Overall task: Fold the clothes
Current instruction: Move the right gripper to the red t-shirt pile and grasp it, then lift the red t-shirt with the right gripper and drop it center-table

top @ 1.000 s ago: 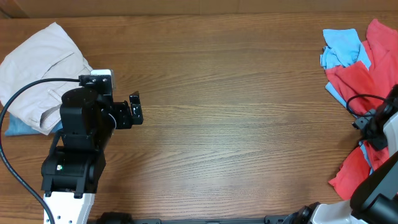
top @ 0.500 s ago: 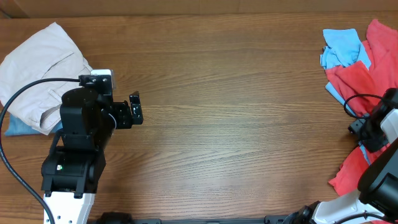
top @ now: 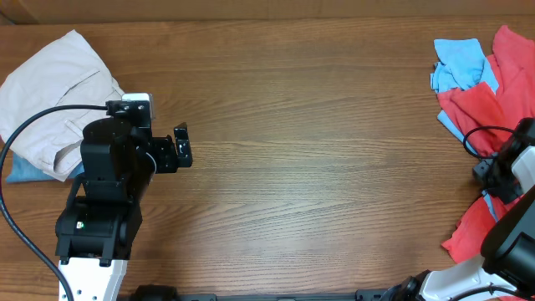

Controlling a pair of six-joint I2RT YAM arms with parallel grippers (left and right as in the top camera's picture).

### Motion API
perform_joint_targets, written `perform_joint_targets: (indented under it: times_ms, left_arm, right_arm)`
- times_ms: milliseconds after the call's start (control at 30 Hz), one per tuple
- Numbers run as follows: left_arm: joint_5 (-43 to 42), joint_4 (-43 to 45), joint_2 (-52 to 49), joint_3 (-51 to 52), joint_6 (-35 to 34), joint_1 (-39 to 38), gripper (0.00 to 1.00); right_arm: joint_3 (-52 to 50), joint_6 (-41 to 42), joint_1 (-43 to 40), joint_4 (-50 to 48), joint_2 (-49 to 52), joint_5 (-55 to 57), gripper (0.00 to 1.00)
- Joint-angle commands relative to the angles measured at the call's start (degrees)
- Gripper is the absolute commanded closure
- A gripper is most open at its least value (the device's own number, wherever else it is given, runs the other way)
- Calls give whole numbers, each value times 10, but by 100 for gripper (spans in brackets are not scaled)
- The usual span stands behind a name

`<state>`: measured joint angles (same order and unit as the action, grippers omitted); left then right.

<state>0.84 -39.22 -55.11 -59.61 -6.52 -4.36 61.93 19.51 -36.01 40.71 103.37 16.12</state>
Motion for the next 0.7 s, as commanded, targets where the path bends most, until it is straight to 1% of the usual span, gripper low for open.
perform_joint_targets:
  times_ms: [0,133,233,333,533,667]
  left_arm:
    - [-5,3,0,-17,-8,5,0]
    - [-5,8,0,-17,-8,5,0]
    - [-5,17,0,-17,-8,5,0]
    - [-4,23,0,-17,-8,5,0]
    - [-4,25,0,-17,-8,5,0]
    - [-5,25,0,-17,-8,5,0]
  right_arm:
    - [14,16,-2,-2,-2,19,96]
    - [24,19,-2,-1,-8,3,96]
    - [72,15,-2,26,-37,-12,96]
    - [168,-7,-2,82,-76,-12,96]
    - [423,-35,-2,185,-108,-14,96]
    - [548,-63,-2,198,-108,-58,96]
